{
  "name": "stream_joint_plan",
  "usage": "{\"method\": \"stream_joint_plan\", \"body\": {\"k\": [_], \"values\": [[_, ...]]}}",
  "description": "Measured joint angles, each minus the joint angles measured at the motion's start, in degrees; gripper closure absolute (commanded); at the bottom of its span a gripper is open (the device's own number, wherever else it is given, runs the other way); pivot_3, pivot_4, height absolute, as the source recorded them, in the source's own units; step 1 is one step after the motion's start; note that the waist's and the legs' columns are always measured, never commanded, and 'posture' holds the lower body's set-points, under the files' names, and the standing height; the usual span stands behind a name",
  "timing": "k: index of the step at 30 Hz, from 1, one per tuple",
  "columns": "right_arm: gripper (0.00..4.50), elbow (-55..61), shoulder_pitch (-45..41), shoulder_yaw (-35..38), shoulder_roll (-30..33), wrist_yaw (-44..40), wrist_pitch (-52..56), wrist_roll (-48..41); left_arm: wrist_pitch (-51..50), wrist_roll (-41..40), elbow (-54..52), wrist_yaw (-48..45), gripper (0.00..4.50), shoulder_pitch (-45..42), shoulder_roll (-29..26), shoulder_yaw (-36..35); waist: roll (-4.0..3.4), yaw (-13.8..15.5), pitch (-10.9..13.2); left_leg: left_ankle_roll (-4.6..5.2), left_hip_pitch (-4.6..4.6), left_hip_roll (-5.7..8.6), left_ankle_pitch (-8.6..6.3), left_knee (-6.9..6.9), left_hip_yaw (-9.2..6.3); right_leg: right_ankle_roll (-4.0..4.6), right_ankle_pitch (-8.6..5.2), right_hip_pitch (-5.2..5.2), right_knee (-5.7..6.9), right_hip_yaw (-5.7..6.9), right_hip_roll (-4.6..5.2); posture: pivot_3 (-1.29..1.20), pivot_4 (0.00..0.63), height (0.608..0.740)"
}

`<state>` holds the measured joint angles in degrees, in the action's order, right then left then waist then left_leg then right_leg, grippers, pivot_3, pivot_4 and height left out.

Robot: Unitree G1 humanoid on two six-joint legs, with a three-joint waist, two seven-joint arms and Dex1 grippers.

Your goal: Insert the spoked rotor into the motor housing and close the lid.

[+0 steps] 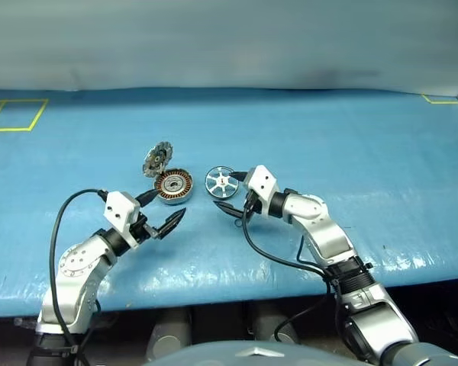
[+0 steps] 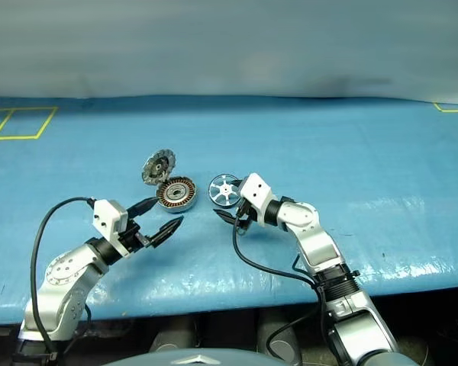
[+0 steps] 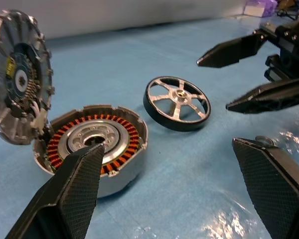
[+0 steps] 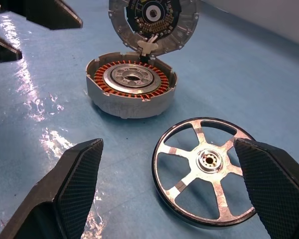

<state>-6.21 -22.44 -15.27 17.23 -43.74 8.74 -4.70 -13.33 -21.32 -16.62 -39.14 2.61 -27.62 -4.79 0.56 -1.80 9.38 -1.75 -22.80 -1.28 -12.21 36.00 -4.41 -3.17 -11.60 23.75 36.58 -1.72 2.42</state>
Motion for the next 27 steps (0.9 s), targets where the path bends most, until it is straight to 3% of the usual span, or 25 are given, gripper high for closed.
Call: {"method": "stream_joint_plan", "body": {"k": [14,27], "values": [[0.02,8.26,8.52,1.04,1.58,1.93,0.64,-0.61,-1.99,8.48,10.32,-15.67,0.0,-19.95,-17.14,9.96,0.06,-0.31,0.09,0.0,0.03,0.0,0.0,-0.03,0.04,0.04,-0.03,0.06,0.12,-0.04,-0.01,0.0,0.15,0.74],[0.02,9.8,9.83,2.44,1.66,5.42,1.39,-0.47,3.66,17.56,29.01,-26.14,0.0,-31.61,-16.24,19.69,0.16,-0.43,0.18,0.0,-0.01,-0.01,0.0,-0.05,0.04,0.04,-0.04,0.11,0.16,-0.05,-0.04,0.0,0.15,0.74]]}}
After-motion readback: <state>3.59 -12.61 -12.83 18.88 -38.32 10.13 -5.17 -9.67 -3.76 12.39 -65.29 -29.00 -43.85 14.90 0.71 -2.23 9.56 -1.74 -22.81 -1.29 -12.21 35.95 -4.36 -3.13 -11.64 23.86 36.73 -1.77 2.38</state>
